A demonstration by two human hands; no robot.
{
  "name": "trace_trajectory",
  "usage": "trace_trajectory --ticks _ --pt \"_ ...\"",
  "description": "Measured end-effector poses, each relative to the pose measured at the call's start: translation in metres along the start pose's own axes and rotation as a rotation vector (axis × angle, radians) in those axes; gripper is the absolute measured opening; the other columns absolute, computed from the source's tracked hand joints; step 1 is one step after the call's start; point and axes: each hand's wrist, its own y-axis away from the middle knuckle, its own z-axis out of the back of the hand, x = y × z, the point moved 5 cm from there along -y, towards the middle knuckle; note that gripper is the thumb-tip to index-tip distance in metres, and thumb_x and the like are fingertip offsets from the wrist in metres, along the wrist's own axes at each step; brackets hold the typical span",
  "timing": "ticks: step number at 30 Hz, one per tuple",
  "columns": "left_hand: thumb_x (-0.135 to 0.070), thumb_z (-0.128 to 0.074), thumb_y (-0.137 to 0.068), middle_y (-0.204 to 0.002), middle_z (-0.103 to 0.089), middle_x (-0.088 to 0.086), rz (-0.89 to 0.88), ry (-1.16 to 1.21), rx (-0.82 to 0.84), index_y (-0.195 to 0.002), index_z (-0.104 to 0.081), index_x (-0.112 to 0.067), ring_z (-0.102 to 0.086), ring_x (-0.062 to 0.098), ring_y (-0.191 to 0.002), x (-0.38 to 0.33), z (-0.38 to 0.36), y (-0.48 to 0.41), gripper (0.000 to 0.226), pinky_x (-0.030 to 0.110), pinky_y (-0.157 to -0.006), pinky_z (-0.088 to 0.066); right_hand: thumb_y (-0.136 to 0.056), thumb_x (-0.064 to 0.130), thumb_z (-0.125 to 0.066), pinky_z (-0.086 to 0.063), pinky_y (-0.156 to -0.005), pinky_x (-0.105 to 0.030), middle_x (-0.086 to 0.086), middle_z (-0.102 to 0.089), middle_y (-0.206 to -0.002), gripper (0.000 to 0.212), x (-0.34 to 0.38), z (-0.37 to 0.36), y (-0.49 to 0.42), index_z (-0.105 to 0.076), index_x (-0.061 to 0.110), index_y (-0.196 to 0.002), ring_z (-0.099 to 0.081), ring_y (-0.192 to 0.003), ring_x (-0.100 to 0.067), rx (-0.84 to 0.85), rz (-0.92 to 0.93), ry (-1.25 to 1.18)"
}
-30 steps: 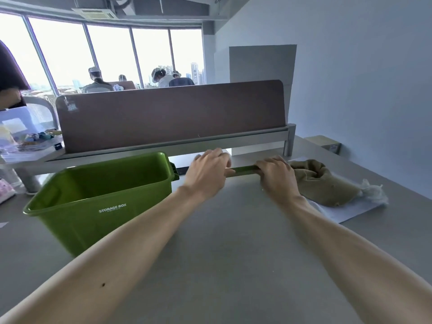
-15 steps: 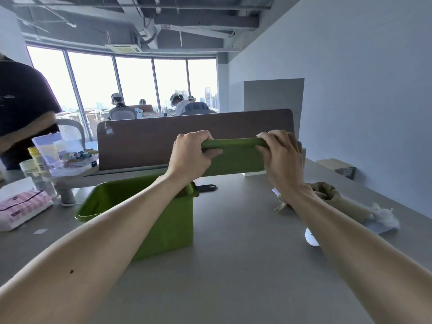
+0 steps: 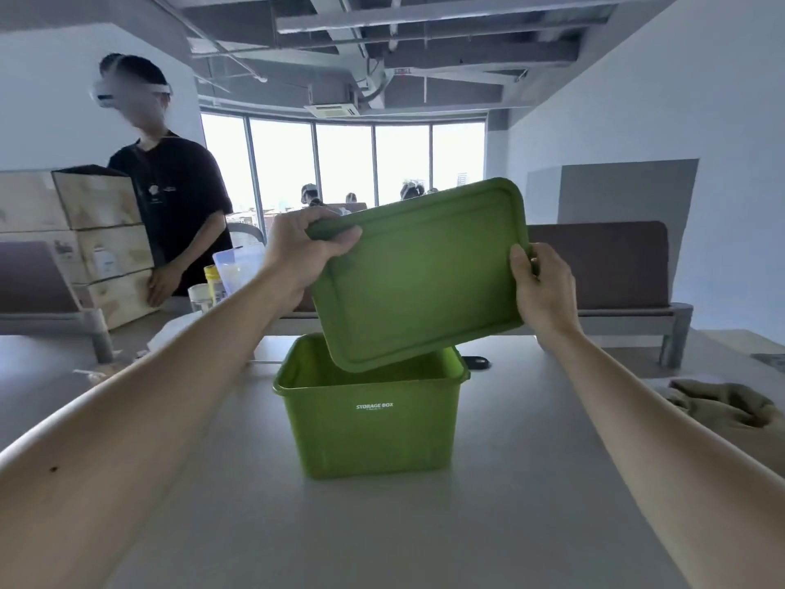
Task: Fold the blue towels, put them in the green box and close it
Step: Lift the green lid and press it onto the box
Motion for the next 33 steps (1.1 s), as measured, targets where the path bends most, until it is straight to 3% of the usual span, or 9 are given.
trace_trajectory --ticks 5,10,12,15,17,22,25,28,33 --pt "-0.034 -0.079 -0.081 -0.110 -0.069 0.003 0.107 0.007 -0.124 -0.112 -0.061 -0.017 -0.069 0.022 -0.097 0.037 0.036 -0.012 0.039 0.042 -0.082 -0.060 -0.103 0.035 -0.045 -0.046 -0.073 -0.034 -0.001 -0.061 -0.094 0.028 -0.013 -0.054 -0.001 -0.059 0.011 -0.098 -0.056 -0.086 -0.018 0.052 -0.184 -0.108" --pt "-0.023 -0.067 -0.093 -0.110 -0.068 0.009 0.353 -0.155 0.026 -0.115 -0.055 -0.014 -0.070 0.026 -0.091 0.092 0.049 -0.017 0.027 0.040 -0.069 -0.062 -0.102 0.034 -0.044 -0.052 -0.093 -0.048 -0.009 -0.063 -0.113 0.038 -0.038 -0.094 0.000 -0.059 0.006 -0.122 -0.060 -0.102 -0.028 0.122 -0.408 -0.136" --pt "-0.021 -0.064 -0.095 -0.104 -0.070 0.009 0.359 -0.218 0.050 -0.114 -0.059 -0.010 -0.071 0.024 -0.084 0.105 0.053 -0.017 0.023 0.033 -0.060 -0.059 -0.102 0.034 -0.044 -0.052 -0.089 -0.047 -0.010 -0.063 -0.111 0.038 -0.043 -0.105 0.001 -0.059 0.006 -0.123 -0.060 -0.100 -0.030 0.169 -0.398 -0.067" --pt "-0.027 -0.062 -0.095 -0.088 -0.073 0.009 0.322 -0.374 0.023 -0.091 -0.068 -0.008 -0.071 0.015 -0.060 0.117 0.060 -0.018 0.020 0.023 -0.048 -0.055 -0.099 0.031 -0.047 -0.042 -0.062 -0.034 -0.007 -0.061 -0.086 0.032 -0.044 -0.110 0.003 -0.064 0.004 -0.096 -0.057 -0.078 -0.026 0.225 -0.340 0.062" --pt "-0.030 -0.062 -0.095 -0.076 -0.071 0.009 0.341 -0.465 0.016 -0.084 -0.069 -0.004 -0.065 0.009 -0.041 0.127 0.066 -0.020 0.029 0.018 -0.038 -0.049 -0.095 0.032 -0.053 -0.040 -0.059 -0.034 -0.007 -0.056 -0.072 0.040 -0.047 -0.112 0.004 -0.061 -0.006 -0.084 -0.052 -0.068 -0.025 0.249 -0.323 0.143" --pt "-0.037 -0.064 -0.093 -0.062 -0.069 0.007 0.385 -0.649 0.074 -0.078 -0.070 -0.001 -0.065 0.013 -0.043 0.146 0.069 -0.018 0.040 0.021 -0.049 -0.054 -0.092 0.032 -0.057 -0.035 -0.051 -0.031 -0.005 -0.042 -0.052 0.048 -0.049 -0.112 0.005 -0.037 0.009 -0.055 -0.049 -0.058 -0.028 0.284 -0.265 0.347" --pt "-0.038 -0.061 -0.095 -0.052 -0.065 0.006 0.381 -0.761 0.131 -0.071 -0.067 -0.005 -0.062 0.011 -0.037 0.151 0.066 -0.013 0.041 0.018 -0.043 -0.048 -0.091 0.030 -0.058 -0.034 -0.053 -0.030 -0.003 -0.041 -0.054 0.050 -0.049 -0.112 0.008 -0.031 0.013 -0.052 -0.049 -0.058 -0.029 0.303 -0.266 0.473" --pt "-0.040 -0.059 -0.094 -0.048 -0.063 0.007 0.360 -0.848 0.170 -0.065 -0.062 -0.007 -0.064 0.018 -0.049 0.157 0.062 -0.008 0.044 0.025 -0.064 -0.055 -0.093 0.028 -0.057 -0.038 -0.061 -0.032 -0.004 -0.046 -0.059 0.047 -0.050 -0.113 0.014 -0.035 0.013 -0.054 -0.054 -0.067 -0.033 0.331 -0.237 0.570" --pt "-0.040 -0.056 -0.095 -0.043 -0.062 0.007 0.379 -0.910 0.201 -0.065 -0.063 -0.006 -0.064 0.018 -0.045 0.156 0.057 -0.001 0.045 0.023 -0.054 -0.045 -0.095 0.028 -0.057 -0.040 -0.067 -0.034 -0.010 -0.054 -0.078 0.044 -0.046 -0.111 0.020 -0.034 0.015 -0.060 -0.054 -0.077 -0.035 0.360 -0.220 0.670"
